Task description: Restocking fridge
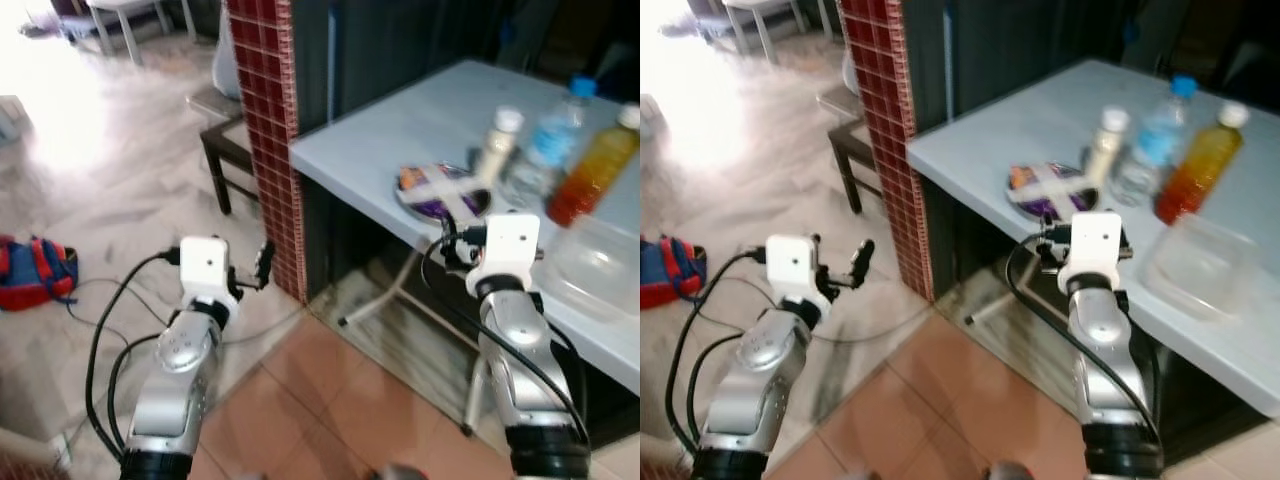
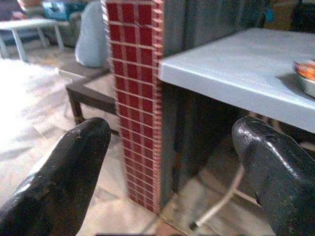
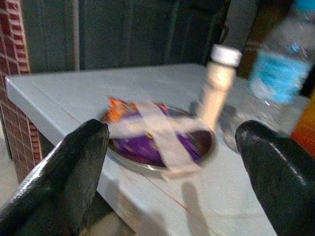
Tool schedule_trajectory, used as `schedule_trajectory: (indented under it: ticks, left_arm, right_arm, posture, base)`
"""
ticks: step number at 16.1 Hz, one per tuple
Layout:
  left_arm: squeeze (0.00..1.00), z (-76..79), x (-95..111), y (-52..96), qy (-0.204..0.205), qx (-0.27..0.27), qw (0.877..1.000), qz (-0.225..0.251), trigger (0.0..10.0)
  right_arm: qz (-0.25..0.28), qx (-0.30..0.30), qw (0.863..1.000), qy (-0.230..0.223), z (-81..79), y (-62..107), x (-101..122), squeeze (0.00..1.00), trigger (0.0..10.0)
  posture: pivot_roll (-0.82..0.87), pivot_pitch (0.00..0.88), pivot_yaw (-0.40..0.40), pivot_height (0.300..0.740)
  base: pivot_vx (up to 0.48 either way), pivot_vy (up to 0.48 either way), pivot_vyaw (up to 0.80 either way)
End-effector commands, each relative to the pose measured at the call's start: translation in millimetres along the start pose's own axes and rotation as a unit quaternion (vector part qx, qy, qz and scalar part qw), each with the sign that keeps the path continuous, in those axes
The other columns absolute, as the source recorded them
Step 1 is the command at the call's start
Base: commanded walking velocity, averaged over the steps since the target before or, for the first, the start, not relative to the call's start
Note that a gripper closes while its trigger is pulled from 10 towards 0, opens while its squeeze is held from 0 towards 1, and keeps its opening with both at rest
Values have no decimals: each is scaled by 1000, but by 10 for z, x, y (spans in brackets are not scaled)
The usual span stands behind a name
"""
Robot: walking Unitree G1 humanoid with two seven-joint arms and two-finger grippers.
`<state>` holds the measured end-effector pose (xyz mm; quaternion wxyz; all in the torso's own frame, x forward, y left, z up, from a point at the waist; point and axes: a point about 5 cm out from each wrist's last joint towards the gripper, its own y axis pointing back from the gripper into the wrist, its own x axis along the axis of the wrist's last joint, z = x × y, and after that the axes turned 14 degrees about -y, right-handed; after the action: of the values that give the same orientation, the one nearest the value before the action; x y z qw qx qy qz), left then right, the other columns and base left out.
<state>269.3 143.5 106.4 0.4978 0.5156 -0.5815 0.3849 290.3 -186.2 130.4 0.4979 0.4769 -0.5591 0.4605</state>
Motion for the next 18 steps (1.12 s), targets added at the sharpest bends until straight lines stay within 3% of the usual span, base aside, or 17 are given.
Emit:
schedule_trajectory:
  ticks: [1, 5, 11, 14, 18]
  left_arm:
    - [0, -36, 20, -6, -8, 6, 1000, 2, 10000]
    - [0, -10, 21, -11, -11, 2, 1000, 2, 10000]
    - [0, 1, 21, -5, -14, 0, 1000, 3, 10000]
    - [0, 2, 30, 0, -17, -5, 1000, 6, 10000]
    - [0, -1, 28, -2, -17, -4, 1000, 6, 10000]
  right_arm:
    - [9, 6, 1000, 5, -57, -10, 43, 0, 10000]
    - [9, -7, 1000, 9, -29, -8, 25, 0, 10000]
    - [8, -38, 999, 10, 93, -69, 40, 0, 10000]
    - [2, -54, 999, 5, 127, -80, 27, 0, 10000]
    - [-2, -54, 999, 3, 117, -60, -1, 0, 10000]
  posture:
    - [-26, 0, 27, 740]
    - [-26, 0, 25, 740]
    - [-24, 0, 25, 740]
    - [-26, 0, 29, 740]
    - [-27, 0, 29, 740]
  base:
    - [0, 0, -781]
    - [0, 0, -714]
    - [0, 0, 0]
    - [345, 0, 0]
    - [352, 0, -595]
